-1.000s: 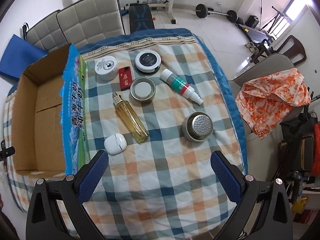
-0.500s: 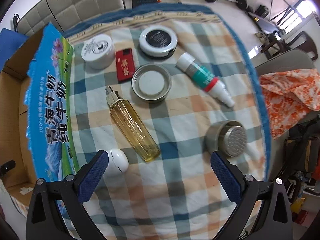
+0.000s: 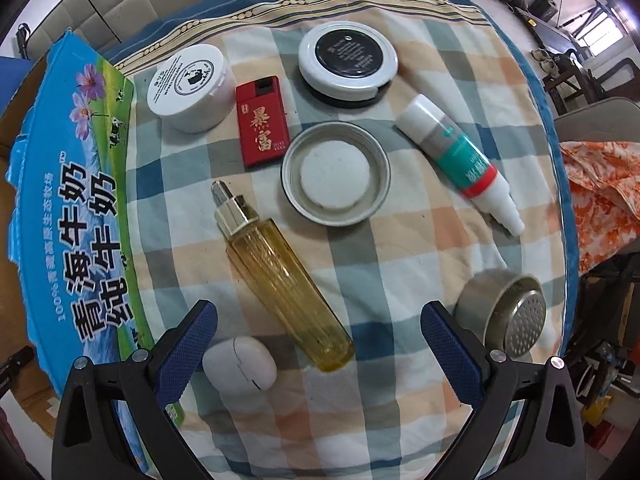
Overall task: Organize rigid objects
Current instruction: 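Grasp the gold glass dropper bottle with the right gripper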
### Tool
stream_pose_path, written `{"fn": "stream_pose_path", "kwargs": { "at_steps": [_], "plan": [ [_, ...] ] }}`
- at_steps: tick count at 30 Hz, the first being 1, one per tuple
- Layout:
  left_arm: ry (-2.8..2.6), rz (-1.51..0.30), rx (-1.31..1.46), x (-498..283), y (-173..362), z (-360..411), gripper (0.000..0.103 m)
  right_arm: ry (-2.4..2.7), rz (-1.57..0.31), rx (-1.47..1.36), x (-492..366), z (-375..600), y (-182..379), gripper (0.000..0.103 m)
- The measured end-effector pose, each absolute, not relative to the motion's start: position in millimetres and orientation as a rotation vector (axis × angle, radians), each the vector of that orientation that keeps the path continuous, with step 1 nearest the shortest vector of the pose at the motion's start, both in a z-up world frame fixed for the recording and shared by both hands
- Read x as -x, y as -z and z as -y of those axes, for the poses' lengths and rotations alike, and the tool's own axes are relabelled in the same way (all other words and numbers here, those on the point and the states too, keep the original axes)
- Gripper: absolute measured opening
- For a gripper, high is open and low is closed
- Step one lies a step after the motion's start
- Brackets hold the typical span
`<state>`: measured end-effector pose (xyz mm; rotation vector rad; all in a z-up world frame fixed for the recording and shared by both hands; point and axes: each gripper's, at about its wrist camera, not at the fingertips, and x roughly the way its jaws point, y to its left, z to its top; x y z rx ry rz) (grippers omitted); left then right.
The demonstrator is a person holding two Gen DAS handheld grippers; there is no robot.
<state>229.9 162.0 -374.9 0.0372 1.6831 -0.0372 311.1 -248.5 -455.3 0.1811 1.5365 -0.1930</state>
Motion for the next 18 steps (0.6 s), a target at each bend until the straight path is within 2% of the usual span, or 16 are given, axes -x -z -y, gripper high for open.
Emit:
{"fn": "stream_pose_path", "kwargs": {
  "at_steps": [9,14,16,18],
  "plan": [
    [0.037,-1.683,-0.028,-224.3,373.3,-165.3,0.005,0.128,-1.605,-0.184,-344.9,239.5,472.3,0.088],
    [0.031,-1.679,-0.031,-223.0,372.2,-160.9,0.005,0.093,-1.635,-0.151,-361.5,219.6,486.6,0.084],
    [0.029,-1.678,-0.032,-221.9,371.5,-159.1,0.005,0.096,-1.655,-0.141,-369.1,213.9,495.0,0.078],
    [0.029,-1.675,-0.034,-221.5,370.8,-159.0,0.005,0.097,-1.690,-0.156,-374.2,208.6,509.4,0.058]
  ]
}}
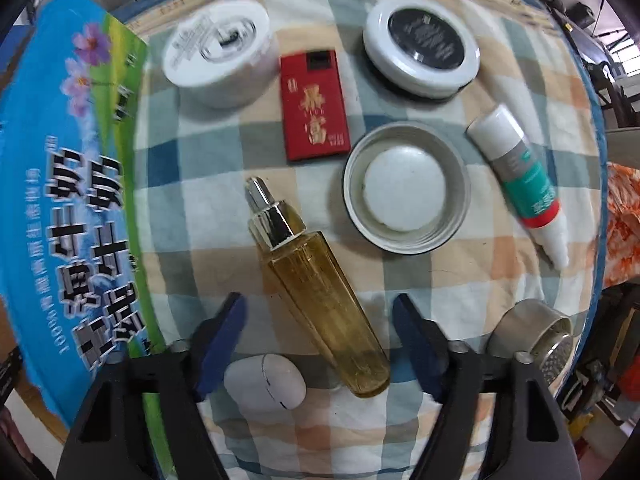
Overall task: Organize rigid objects
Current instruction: 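Grasp the gold glass dropper bottle with the right gripper, then carry the gold bottle into the cardboard box and release it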
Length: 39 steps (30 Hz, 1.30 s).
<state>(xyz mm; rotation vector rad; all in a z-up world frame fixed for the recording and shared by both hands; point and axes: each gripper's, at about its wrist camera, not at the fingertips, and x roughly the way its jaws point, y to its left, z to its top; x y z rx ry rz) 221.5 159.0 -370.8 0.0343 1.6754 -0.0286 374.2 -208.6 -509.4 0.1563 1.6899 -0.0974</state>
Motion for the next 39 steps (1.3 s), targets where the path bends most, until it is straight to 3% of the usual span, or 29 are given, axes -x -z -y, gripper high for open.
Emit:
{"fn": "stream_pose_path", "kwargs": {
  "at_steps": [2,3,7,13,20,25,39],
  "plan": [
    [0.028,-1.675,-0.036,-220.5,369.8,-158.3,0.005,0.123,-1.702,-0.128,-378.8,204.6,520.5,0.055],
    [0.027,-1.674,-0.035,-219.9,368.9,-158.1,0.005,0.144,-1.706,-0.106,-380.8,203.5,524.2,0.046],
    [0.026,-1.671,-0.033,-218.3,367.6,-157.8,0.005,0.192,-1.722,-0.169,-383.0,206.1,530.6,0.042],
    [0.027,-1.667,-0.023,-217.4,368.9,-158.7,0.005,0.280,-1.750,-0.440,-372.9,223.5,541.7,0.040],
    [0.029,-1.664,-0.022,-216.6,369.5,-160.5,0.005,0.284,-1.755,-0.370,-379.5,201.9,556.9,0.043],
    [0.034,-1.663,-0.022,-215.7,369.9,-160.8,0.005,0.317,-1.758,-0.349,-392.1,186.7,560.9,0.038],
    [0.047,-1.646,-0.029,-216.8,363.3,-159.4,0.005,0.254,-1.617,-0.406,-390.9,136.3,503.8,0.034]
  ]
}}
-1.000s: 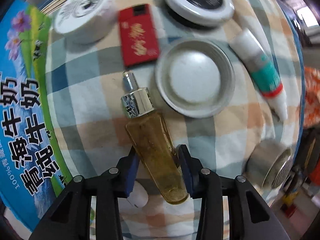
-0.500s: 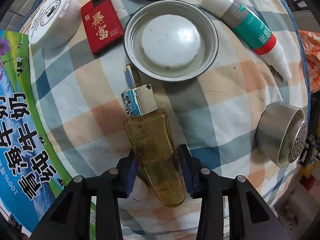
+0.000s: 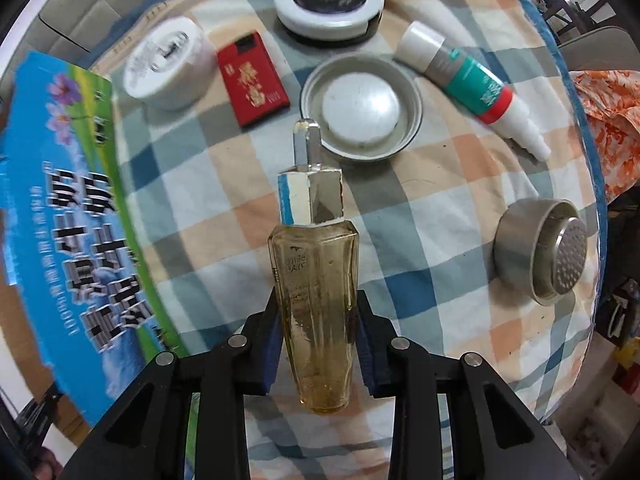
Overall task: Organize rigid objects
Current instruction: 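Carry the gold bottle into the cardboard box and release it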
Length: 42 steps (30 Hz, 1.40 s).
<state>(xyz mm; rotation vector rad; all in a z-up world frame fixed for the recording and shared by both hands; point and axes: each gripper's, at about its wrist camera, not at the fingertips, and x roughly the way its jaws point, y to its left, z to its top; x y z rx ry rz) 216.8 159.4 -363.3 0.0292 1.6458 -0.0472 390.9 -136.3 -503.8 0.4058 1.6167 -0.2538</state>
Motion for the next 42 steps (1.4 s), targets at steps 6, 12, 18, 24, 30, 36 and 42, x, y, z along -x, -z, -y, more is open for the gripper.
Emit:
{"fn": "stream_pose_path", "kwargs": {
  "at_steps": [6,12,18,24,30,36,42],
  "plan": [
    [0.054,-1.643,-0.033,-217.9,360.2,-159.1,0.005,0.201,-1.563,-0.435,-402.8,107.1,470.1,0.034],
    [0.060,-1.640,-0.021,-216.0,358.0,-160.9,0.005,0.092,-1.478,-0.426,-418.1,75.2,407.6,0.034],
    [0.063,-1.637,-0.014,-214.4,356.7,-162.2,0.005,-0.070,-1.417,-0.394,-408.4,69.1,324.4,0.034],
    [0.066,-1.634,-0.002,-213.0,355.2,-164.8,0.005,-0.175,-1.412,-0.365,-417.0,24.6,313.0,0.034],
    [0.069,-1.631,0.017,-217.2,353.0,-168.0,0.005,-0.198,-1.434,-0.321,-443.5,-13.6,324.1,0.034],
    [0.077,-1.635,0.046,-219.9,352.2,-174.9,0.005,-0.212,-1.472,-0.254,-465.9,-42.1,347.4,0.034],
    [0.084,-1.637,0.089,-225.1,352.8,-184.5,0.005,-0.211,-1.511,-0.212,-485.2,-60.3,370.3,0.034]
  ]
}}
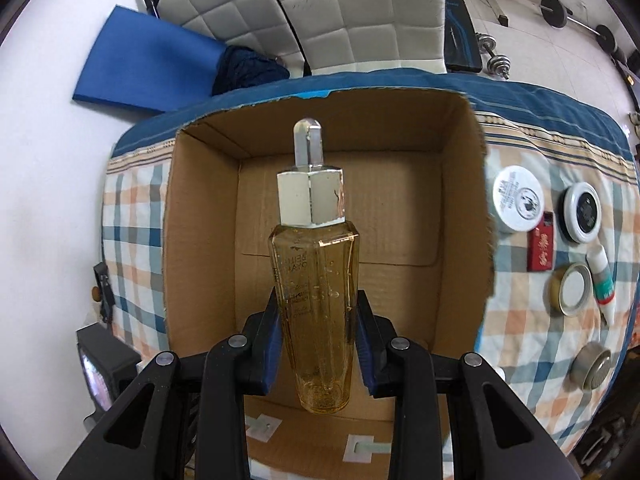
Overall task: Organize rigid objects
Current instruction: 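Carry the gold bottle into the cardboard box and release it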
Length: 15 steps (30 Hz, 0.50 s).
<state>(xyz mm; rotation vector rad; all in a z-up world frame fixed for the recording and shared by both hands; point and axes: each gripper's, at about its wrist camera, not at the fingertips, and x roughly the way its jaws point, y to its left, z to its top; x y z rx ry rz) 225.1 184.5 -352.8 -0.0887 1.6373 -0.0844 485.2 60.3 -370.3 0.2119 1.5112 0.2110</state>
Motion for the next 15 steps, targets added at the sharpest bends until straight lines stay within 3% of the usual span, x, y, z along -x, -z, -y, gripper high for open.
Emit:
{"fn": "stream_pose_path", "kwargs": {
  "at_steps": [15],
  "plan": [
    [0.089,-1.634,0.082,-234.8,351.3,-185.6,0.005,-0.200,-1.617,-0.229,-524.9,-93.4,428.2,0.034]
  ]
}}
